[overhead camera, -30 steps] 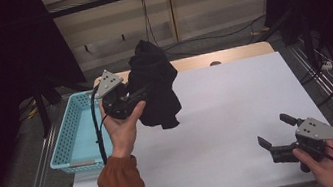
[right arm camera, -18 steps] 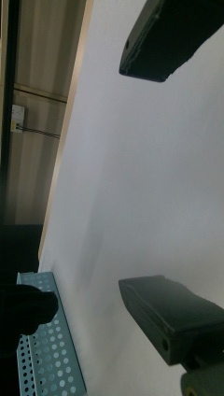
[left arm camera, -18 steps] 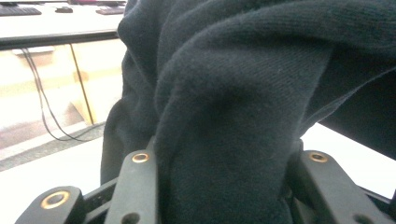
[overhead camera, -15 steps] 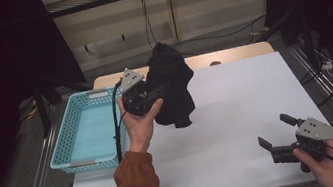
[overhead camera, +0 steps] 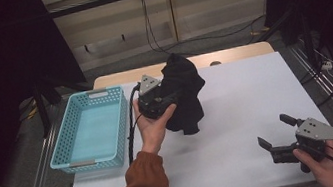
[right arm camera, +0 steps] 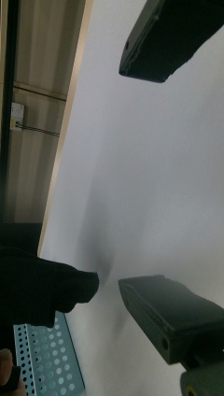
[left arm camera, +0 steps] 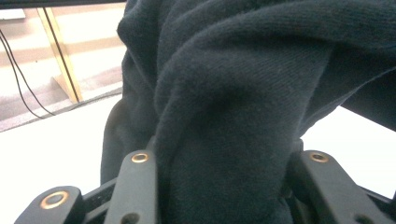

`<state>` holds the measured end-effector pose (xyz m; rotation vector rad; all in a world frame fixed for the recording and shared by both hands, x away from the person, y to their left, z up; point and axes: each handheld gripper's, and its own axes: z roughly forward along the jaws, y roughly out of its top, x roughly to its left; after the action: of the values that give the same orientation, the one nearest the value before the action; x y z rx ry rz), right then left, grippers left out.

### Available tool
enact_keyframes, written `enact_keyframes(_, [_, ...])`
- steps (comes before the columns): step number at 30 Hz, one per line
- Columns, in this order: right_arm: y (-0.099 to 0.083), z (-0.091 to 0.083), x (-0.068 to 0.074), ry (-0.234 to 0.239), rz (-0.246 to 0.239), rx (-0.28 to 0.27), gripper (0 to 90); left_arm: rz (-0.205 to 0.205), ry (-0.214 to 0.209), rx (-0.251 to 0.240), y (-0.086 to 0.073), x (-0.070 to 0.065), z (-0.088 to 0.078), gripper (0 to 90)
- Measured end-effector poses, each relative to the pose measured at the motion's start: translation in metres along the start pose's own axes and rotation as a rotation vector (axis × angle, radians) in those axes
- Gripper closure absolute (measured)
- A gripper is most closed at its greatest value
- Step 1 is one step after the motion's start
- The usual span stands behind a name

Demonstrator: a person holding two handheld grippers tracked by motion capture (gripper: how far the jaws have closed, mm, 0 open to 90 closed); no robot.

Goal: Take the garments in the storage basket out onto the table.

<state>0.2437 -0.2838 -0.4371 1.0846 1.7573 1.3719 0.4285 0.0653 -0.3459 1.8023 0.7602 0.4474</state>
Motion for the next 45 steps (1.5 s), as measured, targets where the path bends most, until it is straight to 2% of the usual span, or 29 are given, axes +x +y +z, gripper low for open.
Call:
enact_keyframes(3, [0.000, 0.000, 0.000, 0.001, -0.002, 0.000, 0.3, 0.009, -0.006, 0.013, -0.001, -0.001, 0.003, 57.8])
enact_keyframes(4, [0.000, 0.000, 0.000, 0.001, -0.002, 0.000, 0.3, 0.025, -0.023, 0.014, -0.003, -0.004, 0.005, 57.8])
enact_keyframes(6, [0.000, 0.000, 0.000, 0.002, -0.002, 0.000, 0.3, 0.035, -0.018, 0.026, -0.005, -0.006, 0.008, 57.8])
enact_keyframes(17, [0.000, 0.000, 0.000, 0.003, -0.004, -0.001, 0.3, 0.009, -0.023, 0.092, -0.027, -0.007, 0.027, 57.4])
enact_keyframes(18, [0.000, 0.000, 0.000, 0.003, -0.004, 0.001, 0.3, 0.004, -0.026, 0.119, -0.031, -0.007, 0.030, 57.4])
enact_keyframes(19, [0.000, 0.000, 0.000, 0.003, -0.004, 0.001, 0.3, 0.004, -0.026, 0.119, -0.031, -0.007, 0.030, 57.3])
enact_keyframes(20, [0.000, 0.000, 0.000, 0.003, -0.003, 0.000, 0.3, 0.019, -0.022, 0.146, -0.034, -0.010, 0.032, 57.2])
enact_keyframes(24, [0.000, 0.000, 0.000, 0.001, -0.003, 0.000, 0.3, 0.027, -0.027, 0.163, -0.039, -0.013, 0.035, 57.2])
enact_keyframes(29, [0.000, 0.000, 0.000, 0.002, -0.004, 0.000, 0.3, 0.023, -0.026, 0.191, -0.048, -0.013, 0.040, 56.8])
enact_keyframes(31, [0.000, 0.000, 0.000, 0.002, -0.003, 0.000, 0.3, 0.023, -0.025, 0.221, -0.055, -0.012, 0.046, 56.5])
enact_keyframes(36, [0.000, 0.000, 0.000, 0.002, -0.003, 0.000, 0.4, 0.013, -0.029, 0.244, -0.063, -0.011, 0.053, 55.9])
enact_keyframes(39, [0.000, 0.000, 0.000, 0.002, -0.005, 0.000, 0.4, 0.020, -0.018, 0.254, -0.065, -0.010, 0.055, 55.3])
enact_keyframes(40, [0.000, 0.000, 0.000, 0.003, -0.004, 0.001, 0.4, 0.001, -0.022, 0.270, -0.067, -0.010, 0.058, 55.0])
enact_keyframes(41, [0.000, 0.000, 0.000, 0.003, -0.006, 0.001, 0.3, -0.001, -0.024, 0.270, -0.068, -0.011, 0.059, 54.7])
enact_keyframes(42, [0.000, 0.000, 0.000, 0.003, -0.005, 0.001, 0.3, 0.017, -0.024, 0.279, -0.068, -0.010, 0.060, 54.5])
enact_keyframes(45, [0.000, 0.000, 0.000, 0.005, -0.005, 0.002, 0.3, 0.019, -0.014, 0.296, -0.071, -0.009, 0.063, 54.2])
